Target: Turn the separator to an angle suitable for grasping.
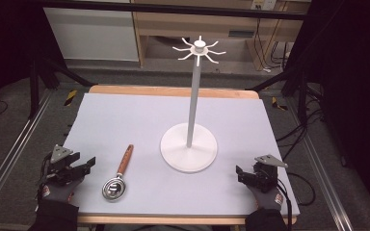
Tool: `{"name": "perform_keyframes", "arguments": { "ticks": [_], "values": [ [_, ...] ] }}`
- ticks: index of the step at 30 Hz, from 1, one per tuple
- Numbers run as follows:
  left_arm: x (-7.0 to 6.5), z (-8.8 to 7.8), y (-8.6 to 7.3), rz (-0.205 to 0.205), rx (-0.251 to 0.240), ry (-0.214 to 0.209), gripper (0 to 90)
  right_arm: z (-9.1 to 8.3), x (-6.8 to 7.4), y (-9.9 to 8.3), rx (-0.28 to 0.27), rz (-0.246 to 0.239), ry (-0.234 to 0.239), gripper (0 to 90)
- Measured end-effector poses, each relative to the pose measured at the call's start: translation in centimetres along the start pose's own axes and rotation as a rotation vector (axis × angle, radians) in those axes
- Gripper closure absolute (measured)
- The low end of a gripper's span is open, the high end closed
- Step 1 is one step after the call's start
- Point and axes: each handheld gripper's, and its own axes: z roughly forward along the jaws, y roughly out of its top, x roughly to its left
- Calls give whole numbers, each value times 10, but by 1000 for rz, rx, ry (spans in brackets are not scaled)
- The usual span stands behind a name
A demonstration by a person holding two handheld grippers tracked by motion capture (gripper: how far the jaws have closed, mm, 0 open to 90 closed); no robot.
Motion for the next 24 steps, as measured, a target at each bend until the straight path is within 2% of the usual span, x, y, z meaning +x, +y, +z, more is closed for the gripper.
{"name": "perform_keyframes", "arguments": {
  "ticks": [2,11,18,24],
  "values": [
    [-3,-1,1,-6,-6,-8,354,-1,0,-1,2,2,13,127],
    [-16,-3,4,26,16,-52,385,-2,5,-2,19,-14,22,124],
    [-30,-2,8,67,48,-63,384,-3,9,-2,17,-35,33,124],
    [-41,-2,15,87,55,-93,384,-3,11,-2,24,-40,25,124]
  ]
}}
